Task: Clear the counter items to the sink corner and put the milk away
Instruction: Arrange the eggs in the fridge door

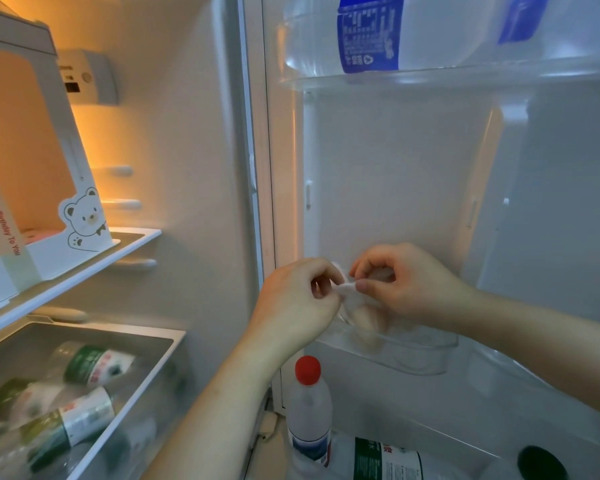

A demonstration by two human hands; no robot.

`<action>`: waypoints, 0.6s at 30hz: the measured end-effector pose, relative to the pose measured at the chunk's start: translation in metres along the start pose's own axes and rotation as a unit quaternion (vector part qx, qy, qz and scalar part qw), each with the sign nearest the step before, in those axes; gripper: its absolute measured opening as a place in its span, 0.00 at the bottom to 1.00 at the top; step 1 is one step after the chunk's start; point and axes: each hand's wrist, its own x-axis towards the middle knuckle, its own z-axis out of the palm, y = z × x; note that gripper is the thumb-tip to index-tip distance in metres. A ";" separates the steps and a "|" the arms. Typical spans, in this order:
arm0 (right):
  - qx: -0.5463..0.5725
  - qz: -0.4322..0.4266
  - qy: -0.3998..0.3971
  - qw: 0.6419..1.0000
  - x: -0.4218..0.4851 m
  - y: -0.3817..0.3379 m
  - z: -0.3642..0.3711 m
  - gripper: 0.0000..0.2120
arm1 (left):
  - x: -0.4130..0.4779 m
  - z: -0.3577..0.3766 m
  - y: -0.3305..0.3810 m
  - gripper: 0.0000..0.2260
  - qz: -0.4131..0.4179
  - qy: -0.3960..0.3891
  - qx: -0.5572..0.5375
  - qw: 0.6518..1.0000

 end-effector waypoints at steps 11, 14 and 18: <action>0.004 0.047 0.044 0.998 0.002 0.000 0.002 0.06 | 0.001 0.000 -0.002 0.08 -0.010 0.023 -0.037 0.999; 0.014 0.041 0.057 0.997 0.002 -0.003 0.001 0.06 | 0.001 -0.001 -0.002 0.09 -0.013 0.030 -0.044 0.998; 0.027 0.016 0.026 0.999 0.000 -0.005 0.002 0.08 | 0.002 -0.001 -0.003 0.10 -0.023 0.033 -0.070 0.997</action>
